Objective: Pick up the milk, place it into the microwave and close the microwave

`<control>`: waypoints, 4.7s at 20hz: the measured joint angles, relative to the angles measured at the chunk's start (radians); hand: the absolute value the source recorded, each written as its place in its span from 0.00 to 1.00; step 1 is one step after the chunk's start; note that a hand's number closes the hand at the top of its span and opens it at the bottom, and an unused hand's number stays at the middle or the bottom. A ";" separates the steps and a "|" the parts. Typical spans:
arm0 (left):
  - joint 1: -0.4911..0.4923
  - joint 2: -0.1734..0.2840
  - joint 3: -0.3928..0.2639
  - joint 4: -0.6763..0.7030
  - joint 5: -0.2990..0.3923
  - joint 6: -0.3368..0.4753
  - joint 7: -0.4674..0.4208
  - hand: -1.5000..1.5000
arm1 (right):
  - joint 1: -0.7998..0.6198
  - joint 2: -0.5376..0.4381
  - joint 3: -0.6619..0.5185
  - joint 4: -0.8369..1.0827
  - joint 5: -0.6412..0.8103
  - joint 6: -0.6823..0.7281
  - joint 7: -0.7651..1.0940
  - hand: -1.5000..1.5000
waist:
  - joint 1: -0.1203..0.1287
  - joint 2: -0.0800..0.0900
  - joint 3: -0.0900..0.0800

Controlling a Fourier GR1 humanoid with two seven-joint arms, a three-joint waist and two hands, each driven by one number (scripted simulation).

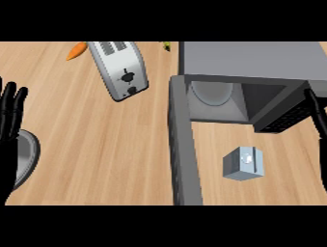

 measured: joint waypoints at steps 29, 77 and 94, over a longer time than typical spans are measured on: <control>0.310 -0.003 0.264 -0.239 0.353 -0.145 0.165 0.00 | 0.278 0.025 0.463 -0.220 0.307 -0.097 0.163 0.00 | -0.041 0.014 0.024; 0.443 -0.079 0.551 -0.229 0.534 -0.434 0.167 0.00 | 0.002 -0.022 -0.026 1.072 0.131 -0.028 -0.724 0.00 | -0.034 0.016 0.025; 0.474 -0.092 0.561 -0.229 0.550 -0.453 0.160 0.00 | -0.203 -0.004 -0.054 1.378 0.179 -0.048 -0.968 1.00 | -0.033 0.013 0.022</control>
